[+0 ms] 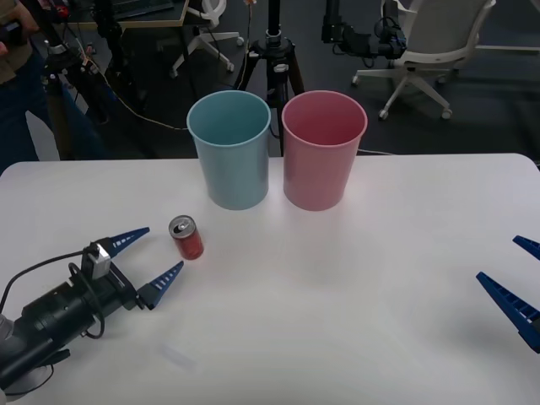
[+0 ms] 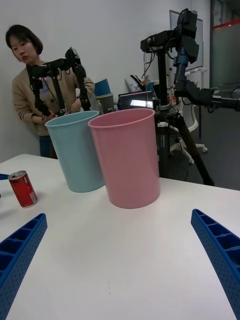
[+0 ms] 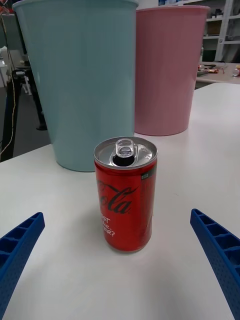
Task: Grasp the object on the table and drop it into the matching bin: aluminum can to the light blue bin, PET bottle to the pink bin.
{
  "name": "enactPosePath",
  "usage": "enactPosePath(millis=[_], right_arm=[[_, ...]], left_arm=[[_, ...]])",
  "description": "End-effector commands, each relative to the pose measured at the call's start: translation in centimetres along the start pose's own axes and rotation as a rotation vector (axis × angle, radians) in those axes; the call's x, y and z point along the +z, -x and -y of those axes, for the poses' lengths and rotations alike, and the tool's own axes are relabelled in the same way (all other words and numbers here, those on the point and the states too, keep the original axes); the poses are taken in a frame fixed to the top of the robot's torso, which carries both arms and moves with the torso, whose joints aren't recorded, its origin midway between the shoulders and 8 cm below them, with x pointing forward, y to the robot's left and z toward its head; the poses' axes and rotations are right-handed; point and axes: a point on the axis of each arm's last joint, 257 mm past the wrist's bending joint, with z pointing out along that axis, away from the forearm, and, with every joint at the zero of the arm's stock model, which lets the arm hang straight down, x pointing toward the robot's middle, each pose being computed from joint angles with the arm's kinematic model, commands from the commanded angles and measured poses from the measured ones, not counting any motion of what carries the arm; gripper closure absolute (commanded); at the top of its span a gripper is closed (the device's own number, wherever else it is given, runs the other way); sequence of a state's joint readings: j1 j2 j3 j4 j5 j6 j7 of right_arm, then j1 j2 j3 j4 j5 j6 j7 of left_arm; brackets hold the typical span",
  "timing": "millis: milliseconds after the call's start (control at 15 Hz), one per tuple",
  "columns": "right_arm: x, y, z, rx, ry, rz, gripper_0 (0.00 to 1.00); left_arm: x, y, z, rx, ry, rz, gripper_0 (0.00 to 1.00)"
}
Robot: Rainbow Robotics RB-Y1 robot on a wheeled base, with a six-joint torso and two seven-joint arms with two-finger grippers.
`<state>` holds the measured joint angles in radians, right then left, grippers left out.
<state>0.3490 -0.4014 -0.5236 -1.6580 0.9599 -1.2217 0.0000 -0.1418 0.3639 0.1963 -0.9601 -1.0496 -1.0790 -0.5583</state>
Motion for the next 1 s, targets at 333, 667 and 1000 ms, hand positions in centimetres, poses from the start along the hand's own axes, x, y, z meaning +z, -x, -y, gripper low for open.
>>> enactPosePath(millis=[333, 667, 1000], right_arm=[[0.0, 0.0, 0.0, 0.0, 0.0, 0.0, 0.0], [0.0, 0.0, 0.0, 0.0, 0.0, 0.0, 0.0], [0.0, 0.0, 0.0, 0.0, 0.0, 0.0, 0.0]], left_arm=[[2.6, 0.0, 0.1, 0.001, 0.034, -0.005, 0.0], [4.6, 0.0, 0.1, -0.002, 0.047, -0.021, 0.0], [6.2, 0.2, 0.6, -0.015, 0.05, -0.024, 0.0]])
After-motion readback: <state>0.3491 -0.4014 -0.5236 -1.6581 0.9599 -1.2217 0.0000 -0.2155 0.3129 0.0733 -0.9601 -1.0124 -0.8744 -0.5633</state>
